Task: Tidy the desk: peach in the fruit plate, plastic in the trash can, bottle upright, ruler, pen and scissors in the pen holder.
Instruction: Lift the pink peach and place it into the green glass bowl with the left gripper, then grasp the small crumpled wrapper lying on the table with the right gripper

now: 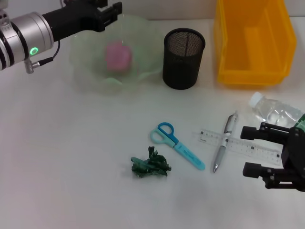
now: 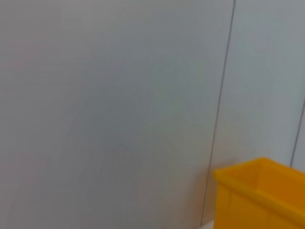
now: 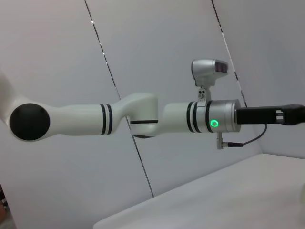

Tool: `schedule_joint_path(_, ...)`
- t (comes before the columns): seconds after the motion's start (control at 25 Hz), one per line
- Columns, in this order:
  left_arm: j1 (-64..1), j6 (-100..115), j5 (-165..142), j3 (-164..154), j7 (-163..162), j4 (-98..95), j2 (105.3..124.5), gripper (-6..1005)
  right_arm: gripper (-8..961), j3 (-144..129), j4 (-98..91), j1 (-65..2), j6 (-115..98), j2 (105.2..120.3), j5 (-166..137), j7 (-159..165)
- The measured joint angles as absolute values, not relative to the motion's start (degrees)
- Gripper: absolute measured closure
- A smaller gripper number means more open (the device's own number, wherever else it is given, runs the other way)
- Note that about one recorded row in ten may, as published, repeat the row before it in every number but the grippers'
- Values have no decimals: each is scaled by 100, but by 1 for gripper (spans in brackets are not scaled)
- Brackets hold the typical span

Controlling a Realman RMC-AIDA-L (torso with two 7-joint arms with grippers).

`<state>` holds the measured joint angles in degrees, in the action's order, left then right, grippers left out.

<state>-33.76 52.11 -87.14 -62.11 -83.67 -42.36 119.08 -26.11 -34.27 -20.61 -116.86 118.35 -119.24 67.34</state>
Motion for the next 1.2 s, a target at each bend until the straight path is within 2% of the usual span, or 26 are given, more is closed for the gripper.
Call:
schedule_joint_path(0.28,-2959,6124,-8147,-6188,-8208,-4267,11839,541,216,-2604,-3410,-2112,-11563,11829,-11844,6748)
schedule_joint_path(0.44,-2592,7724,-8318,-6175,-7633,-4258,11746,447,219,-2405,-3450,-2106,-11403,11733,-11487,6943)
schedule_joint_path(0.56,-2330,8468,-8644,-6176,-7556,-4270,11706,215,221,-2200,-3601,-2149,-11337,11571,-11270,7435)
schedule_joint_path(0.72,-2110,9080,-8940,-6171,-7536,-4236,11640,204,224,-2285,-4323,-2328,-11498,11370,-11197,8613)
schedule_joint_path(0.84,-1994,9369,-9121,-6172,-7524,-4206,11614,195,227,-2949,-5874,-2637,-12188,11262,-11396,10145)
schedule_joint_path(0.96,-1994,9369,-9121,-6172,-7524,-4206,11614,187,229,-3476,-6767,-2798,-12314,11289,-11743,10852)
schedule_joint_path(1.04,-1833,9594,-9332,-6172,-7518,-4197,11597,184,231,-4021,-7496,-2930,-12271,11367,-12211,11360)
schedule_joint_path(1.12,-1620,9694,-9503,-6122,-7519,-4167,11583,184,233,-4637,-8141,-3076,-12205,11541,-12801,11690)
schedule_joint_path(1.2,-1604,9682,-9508,-6113,-7518,-4163,11587,184,234,-5199,-8704,-3217,-12102,11812,-13435,11853)
